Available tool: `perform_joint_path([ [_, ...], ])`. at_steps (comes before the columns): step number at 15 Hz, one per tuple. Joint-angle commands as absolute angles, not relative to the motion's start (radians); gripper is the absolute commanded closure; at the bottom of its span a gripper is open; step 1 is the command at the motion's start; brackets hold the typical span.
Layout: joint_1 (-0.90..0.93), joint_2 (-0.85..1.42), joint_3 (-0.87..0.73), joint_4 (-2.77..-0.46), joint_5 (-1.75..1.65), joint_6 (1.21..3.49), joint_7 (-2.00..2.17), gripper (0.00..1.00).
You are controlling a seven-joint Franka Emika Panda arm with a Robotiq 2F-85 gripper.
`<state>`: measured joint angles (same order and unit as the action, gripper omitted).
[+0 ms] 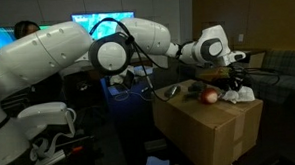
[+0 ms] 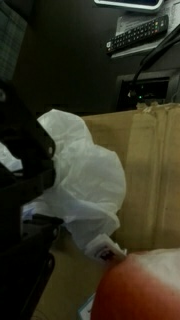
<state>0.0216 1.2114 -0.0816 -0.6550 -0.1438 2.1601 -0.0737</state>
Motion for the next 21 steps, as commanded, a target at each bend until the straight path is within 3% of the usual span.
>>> perform_joint_path([
  [1,0.017,1.234,-0.074,-0.583,-0.138,2.140,-0.100,0.92],
  [3,0.020,1.228,-0.080,-0.582,-0.143,2.143,-0.092,0.96],
  [6,0.018,1.207,-0.090,-0.584,-0.148,2.146,-0.080,0.90],
  [15,0.008,1.097,-0.220,-0.624,-0.178,2.165,0.035,0.91],
  [21,0.008,0.962,-0.309,-0.733,-0.170,2.043,0.059,0.91],
])
